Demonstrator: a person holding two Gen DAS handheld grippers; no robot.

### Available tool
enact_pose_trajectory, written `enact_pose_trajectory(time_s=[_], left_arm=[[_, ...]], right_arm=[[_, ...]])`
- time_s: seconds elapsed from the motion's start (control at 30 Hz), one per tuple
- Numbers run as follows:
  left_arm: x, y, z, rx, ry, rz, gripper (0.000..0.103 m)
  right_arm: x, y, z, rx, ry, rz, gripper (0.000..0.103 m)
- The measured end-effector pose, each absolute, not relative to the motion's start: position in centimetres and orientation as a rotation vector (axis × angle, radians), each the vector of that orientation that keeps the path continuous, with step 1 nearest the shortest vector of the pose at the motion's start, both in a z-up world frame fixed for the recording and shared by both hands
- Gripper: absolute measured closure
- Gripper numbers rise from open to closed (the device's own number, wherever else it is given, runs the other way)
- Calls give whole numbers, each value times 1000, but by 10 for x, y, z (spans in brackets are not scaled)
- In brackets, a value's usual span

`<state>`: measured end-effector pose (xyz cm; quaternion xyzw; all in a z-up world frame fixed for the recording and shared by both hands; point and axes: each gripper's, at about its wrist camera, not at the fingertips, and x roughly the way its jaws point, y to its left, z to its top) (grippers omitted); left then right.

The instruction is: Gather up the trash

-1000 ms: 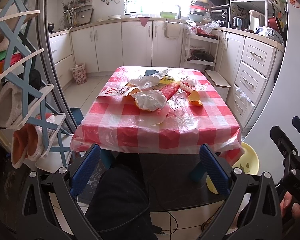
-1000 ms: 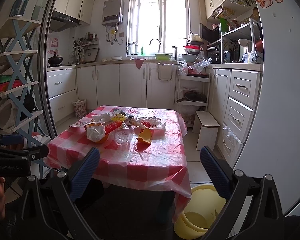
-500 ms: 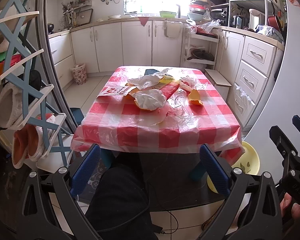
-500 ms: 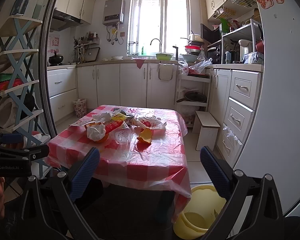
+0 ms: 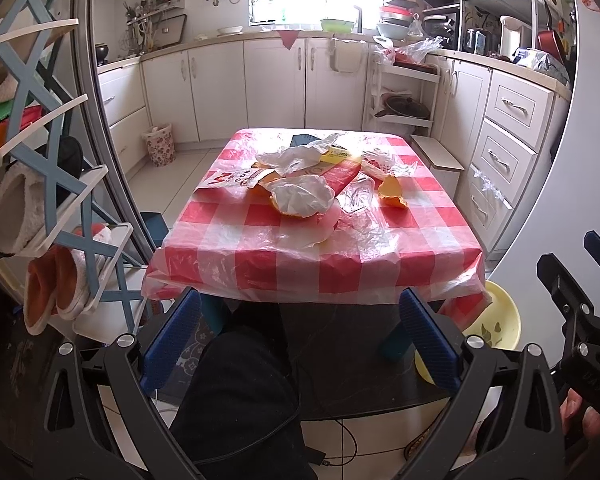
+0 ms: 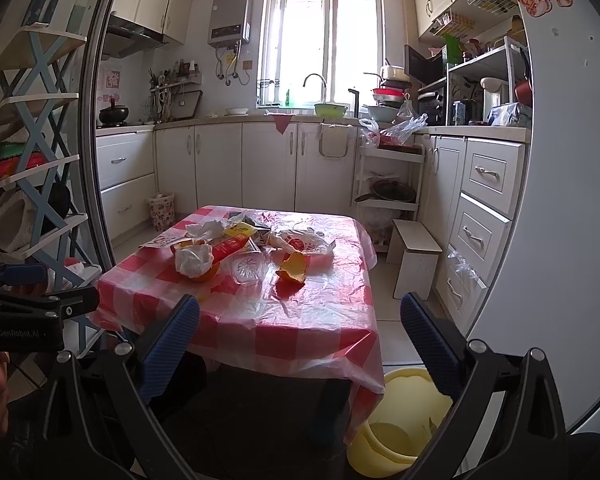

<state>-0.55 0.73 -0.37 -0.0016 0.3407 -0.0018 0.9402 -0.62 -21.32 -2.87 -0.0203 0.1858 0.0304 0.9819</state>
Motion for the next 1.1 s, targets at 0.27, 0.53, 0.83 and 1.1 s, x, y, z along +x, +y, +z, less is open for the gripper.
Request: enact_pose_trajectory(time_s=[0.27, 0.53, 0.83, 1.1], left_arm=[[-6, 9, -1, -29, 693, -15, 8], [-12, 33, 6, -90, 669, -9, 8], [13, 70, -4, -167, 705, 48, 8], [74, 63, -9, -118, 715, 61, 8]], right_arm=[[-5, -211, -33, -67, 386, 44, 7], [-4, -199, -39, -112, 419, 42, 7], [39, -196, -40, -152, 477, 139, 7], [137, -199, -52, -161, 558, 228, 7]])
